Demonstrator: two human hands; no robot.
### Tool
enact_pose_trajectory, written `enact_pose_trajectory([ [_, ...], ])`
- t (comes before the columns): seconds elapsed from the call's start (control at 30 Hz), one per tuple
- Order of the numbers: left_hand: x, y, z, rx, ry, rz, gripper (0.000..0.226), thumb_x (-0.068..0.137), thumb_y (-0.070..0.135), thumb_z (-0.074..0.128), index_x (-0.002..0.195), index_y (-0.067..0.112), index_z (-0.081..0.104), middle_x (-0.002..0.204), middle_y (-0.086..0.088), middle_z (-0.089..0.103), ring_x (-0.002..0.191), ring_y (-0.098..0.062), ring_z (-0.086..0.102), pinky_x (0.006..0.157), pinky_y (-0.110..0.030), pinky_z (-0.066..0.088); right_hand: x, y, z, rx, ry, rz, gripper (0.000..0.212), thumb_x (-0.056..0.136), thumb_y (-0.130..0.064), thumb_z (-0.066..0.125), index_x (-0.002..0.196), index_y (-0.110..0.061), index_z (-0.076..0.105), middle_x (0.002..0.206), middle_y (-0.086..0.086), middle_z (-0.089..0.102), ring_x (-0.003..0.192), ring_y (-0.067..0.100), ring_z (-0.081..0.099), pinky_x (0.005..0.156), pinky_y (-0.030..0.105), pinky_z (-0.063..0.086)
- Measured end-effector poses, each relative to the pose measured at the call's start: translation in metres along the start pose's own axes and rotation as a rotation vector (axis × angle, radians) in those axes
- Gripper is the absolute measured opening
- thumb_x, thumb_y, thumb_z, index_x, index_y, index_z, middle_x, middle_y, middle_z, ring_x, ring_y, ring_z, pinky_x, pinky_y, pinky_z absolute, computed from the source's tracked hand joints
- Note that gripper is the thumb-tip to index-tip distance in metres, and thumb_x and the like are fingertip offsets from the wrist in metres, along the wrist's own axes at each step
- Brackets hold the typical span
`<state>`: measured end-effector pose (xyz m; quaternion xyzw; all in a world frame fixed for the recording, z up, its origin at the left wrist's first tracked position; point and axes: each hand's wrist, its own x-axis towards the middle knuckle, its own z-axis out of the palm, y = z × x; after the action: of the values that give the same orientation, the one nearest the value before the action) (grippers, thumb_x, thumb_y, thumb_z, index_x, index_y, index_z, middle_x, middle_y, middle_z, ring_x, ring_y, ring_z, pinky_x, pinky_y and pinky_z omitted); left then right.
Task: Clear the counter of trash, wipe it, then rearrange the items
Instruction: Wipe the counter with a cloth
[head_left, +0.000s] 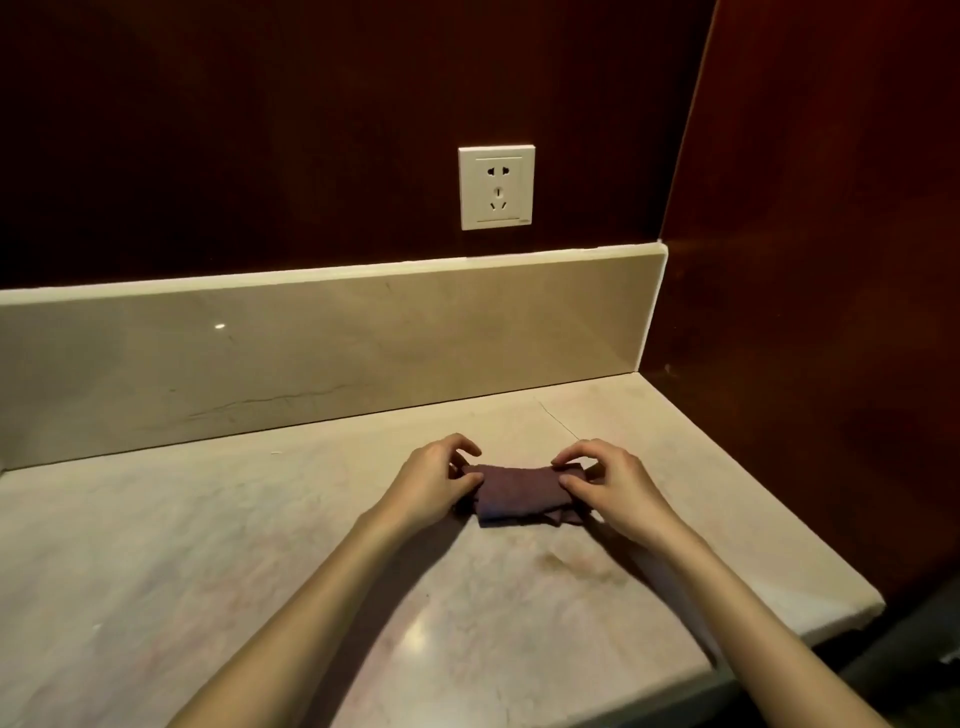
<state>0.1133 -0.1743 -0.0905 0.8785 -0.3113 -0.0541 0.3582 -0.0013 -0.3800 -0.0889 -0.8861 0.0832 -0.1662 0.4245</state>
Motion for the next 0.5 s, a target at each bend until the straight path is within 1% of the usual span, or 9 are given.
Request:
enact_pose_trajectory([
  [0.07, -0.001, -0.001, 0.003, 0.024, 0.032, 0.090, 0.023, 0.085, 0.021, 0.068, 0.108, 0.018, 0.064, 0.106, -0.003, 0.058, 0.098, -0.015, 0.062, 0.088, -0.025, 0.049, 0.006, 0.010, -0.005, -0.029, -0.063, -0.017, 0.023, 0.081, -0.010, 0.072, 0.087, -0.032, 0.068, 0.106, -0.007, 0.062, 0.098, 0.009, 0.061, 0.091, 0.026, 0.050],
  [0.1, -0.001, 0.001, 0.002, 0.017, 0.044, 0.155, 0.024, 0.083, 0.024, 0.069, 0.106, 0.019, 0.065, 0.106, 0.000, 0.056, 0.101, -0.013, 0.059, 0.091, -0.025, 0.048, 0.008, 0.013, -0.011, -0.074, -0.144, -0.032, 0.018, 0.080, -0.017, 0.075, 0.092, -0.029, 0.071, 0.113, -0.008, 0.059, 0.106, 0.008, 0.058, 0.097, 0.027, 0.046],
  [0.17, -0.004, 0.004, -0.002, 0.049, -0.008, 0.262, 0.029, 0.076, 0.037, 0.072, 0.101, 0.023, 0.068, 0.104, 0.006, 0.060, 0.099, -0.007, 0.056, 0.089, -0.021, 0.045, 0.011, 0.015, -0.021, -0.198, -0.298, -0.080, 0.027, 0.076, -0.032, 0.078, 0.102, -0.028, 0.072, 0.125, -0.012, 0.054, 0.115, 0.005, 0.050, 0.101, 0.026, 0.041],
  [0.2, -0.006, 0.006, -0.004, 0.069, -0.068, 0.289, 0.033, 0.073, 0.043, 0.074, 0.100, 0.024, 0.069, 0.103, 0.008, 0.062, 0.097, -0.005, 0.057, 0.087, -0.020, 0.045, 0.012, 0.016, -0.024, -0.227, -0.345, -0.098, 0.031, 0.076, -0.033, 0.078, 0.105, -0.028, 0.072, 0.126, -0.014, 0.054, 0.116, 0.003, 0.050, 0.100, 0.024, 0.041],
  [0.23, -0.007, 0.008, -0.005, 0.096, -0.115, 0.301, 0.037, 0.070, 0.047, 0.075, 0.099, 0.025, 0.070, 0.103, 0.009, 0.064, 0.096, -0.004, 0.058, 0.086, -0.020, 0.045, 0.014, 0.016, -0.027, -0.223, -0.372, -0.113, 0.031, 0.076, -0.031, 0.078, 0.107, -0.027, 0.072, 0.125, -0.014, 0.056, 0.114, 0.002, 0.052, 0.098, 0.021, 0.041],
  [0.3, -0.009, 0.008, -0.004, 0.125, -0.127, 0.296, 0.039, 0.068, 0.047, 0.076, 0.099, 0.023, 0.072, 0.103, 0.010, 0.068, 0.096, -0.004, 0.060, 0.085, -0.021, 0.047, 0.018, 0.019, -0.029, -0.180, -0.382, -0.137, 0.026, 0.080, -0.020, 0.075, 0.105, -0.023, 0.074, 0.117, -0.013, 0.063, 0.106, -0.001, 0.058, 0.092, 0.014, 0.043],
  [0.4, -0.004, 0.004, -0.005, 0.054, -0.073, 0.200, 0.019, 0.077, 0.032, 0.076, 0.093, 0.021, 0.075, 0.094, 0.011, 0.073, 0.089, -0.001, 0.065, 0.082, -0.023, 0.050, 0.027, 0.023, -0.027, -0.137, -0.338, -0.145, 0.014, 0.085, -0.017, 0.070, 0.097, -0.019, 0.077, 0.109, -0.012, 0.068, 0.096, -0.003, 0.062, 0.085, 0.013, 0.046],
  [0.47, 0.002, 0.005, -0.007, 0.000, -0.065, 0.133, 0.007, 0.083, 0.026, 0.072, 0.086, 0.020, 0.076, 0.082, 0.013, 0.072, 0.079, 0.001, 0.065, 0.076, -0.021, 0.051, 0.032, 0.022, -0.026, -0.059, -0.328, -0.095, 0.013, 0.089, -0.017, 0.066, 0.096, -0.016, 0.076, 0.102, -0.014, 0.069, 0.090, -0.007, 0.063, 0.079, 0.011, 0.047],
  [0.5, 0.005, 0.007, -0.008, -0.037, -0.056, 0.109, 0.007, 0.085, 0.023, 0.070, 0.081, 0.020, 0.075, 0.076, 0.012, 0.071, 0.073, 0.002, 0.063, 0.071, -0.019, 0.049, 0.036, 0.021, -0.025, -0.037, -0.317, -0.087, 0.012, 0.090, -0.017, 0.064, 0.095, -0.016, 0.075, 0.097, -0.014, 0.070, 0.087, -0.009, 0.063, 0.077, 0.011, 0.048],
])
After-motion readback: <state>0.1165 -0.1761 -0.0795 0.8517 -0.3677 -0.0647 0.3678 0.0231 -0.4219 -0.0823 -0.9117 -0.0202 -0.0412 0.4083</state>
